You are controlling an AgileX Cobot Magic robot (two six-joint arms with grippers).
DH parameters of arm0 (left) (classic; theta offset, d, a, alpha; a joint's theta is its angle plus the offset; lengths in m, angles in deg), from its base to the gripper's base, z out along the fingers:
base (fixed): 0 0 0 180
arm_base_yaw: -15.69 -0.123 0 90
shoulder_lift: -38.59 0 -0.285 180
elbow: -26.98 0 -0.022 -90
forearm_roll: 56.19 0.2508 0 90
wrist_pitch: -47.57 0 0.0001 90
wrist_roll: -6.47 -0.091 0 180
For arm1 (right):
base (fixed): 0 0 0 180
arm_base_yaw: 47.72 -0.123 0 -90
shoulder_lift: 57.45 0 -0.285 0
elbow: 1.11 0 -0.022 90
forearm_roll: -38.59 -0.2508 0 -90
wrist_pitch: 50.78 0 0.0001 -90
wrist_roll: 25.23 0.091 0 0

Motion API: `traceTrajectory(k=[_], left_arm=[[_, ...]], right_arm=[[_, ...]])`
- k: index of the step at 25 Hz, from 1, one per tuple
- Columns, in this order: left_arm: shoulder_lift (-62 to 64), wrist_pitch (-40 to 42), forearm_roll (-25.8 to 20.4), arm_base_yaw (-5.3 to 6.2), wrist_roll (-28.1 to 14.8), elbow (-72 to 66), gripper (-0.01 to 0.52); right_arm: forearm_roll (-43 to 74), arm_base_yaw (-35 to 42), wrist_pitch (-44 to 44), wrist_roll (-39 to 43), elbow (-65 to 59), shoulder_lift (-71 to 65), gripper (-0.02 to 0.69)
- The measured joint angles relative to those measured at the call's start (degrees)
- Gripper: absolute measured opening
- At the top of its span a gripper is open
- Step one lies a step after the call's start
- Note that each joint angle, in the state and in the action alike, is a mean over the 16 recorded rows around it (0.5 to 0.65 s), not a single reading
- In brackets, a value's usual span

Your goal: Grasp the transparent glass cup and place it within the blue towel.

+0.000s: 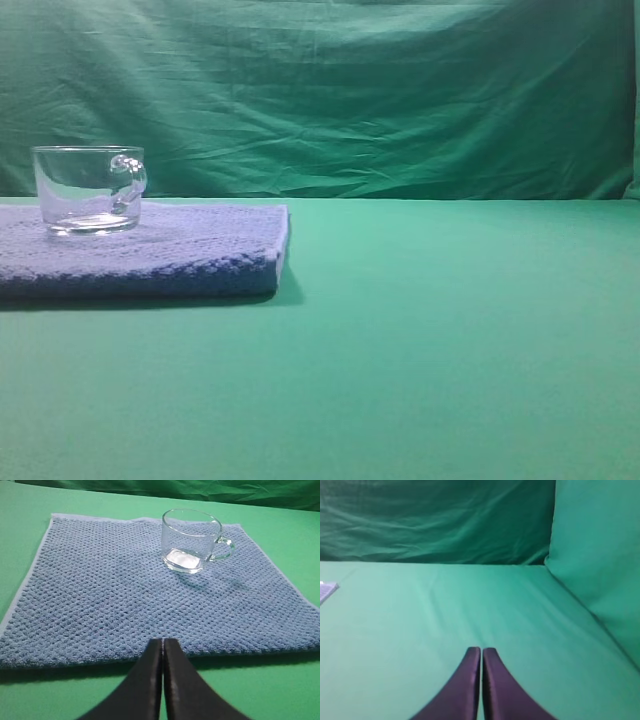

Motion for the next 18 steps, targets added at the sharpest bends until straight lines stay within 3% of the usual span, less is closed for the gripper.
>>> traceTrajectory(k=[18], left_arm=[[0.0, 0.0, 0.0, 0.0, 0.0, 0.0, 0.0]], right_arm=[[-0.64, 0.0, -2.53, 0.15, -0.21, 0.0, 0.0]])
